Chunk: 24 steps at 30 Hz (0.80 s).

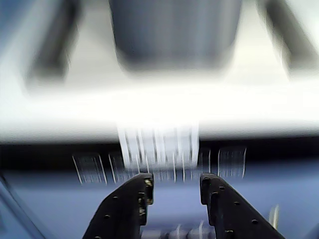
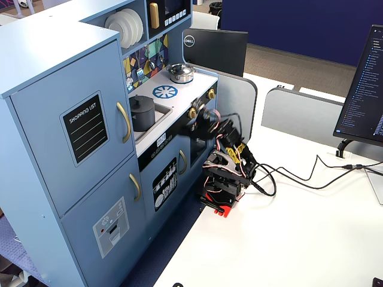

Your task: Pick up the lid from the counter and put it on the gray recipient

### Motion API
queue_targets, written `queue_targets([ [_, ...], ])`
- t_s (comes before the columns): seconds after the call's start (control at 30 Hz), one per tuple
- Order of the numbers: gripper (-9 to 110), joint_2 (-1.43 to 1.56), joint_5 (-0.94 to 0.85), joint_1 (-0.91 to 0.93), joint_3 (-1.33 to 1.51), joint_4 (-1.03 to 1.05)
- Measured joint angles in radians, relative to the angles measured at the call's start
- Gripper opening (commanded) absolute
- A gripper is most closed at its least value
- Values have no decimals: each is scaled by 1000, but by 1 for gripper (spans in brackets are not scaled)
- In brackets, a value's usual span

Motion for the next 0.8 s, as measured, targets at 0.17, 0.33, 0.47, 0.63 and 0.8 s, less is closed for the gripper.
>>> queue_targets([
  [0.17, 0, 37, 137, -8, 334, -95],
  [0.33, 0, 26, 207, -9, 637, -285],
  [0.47, 0, 41, 261, -44, 696, -219],
  [0.63, 1, 52, 210, -69, 703, 14],
  [0.8, 3, 58, 98, -63, 692, 118],
])
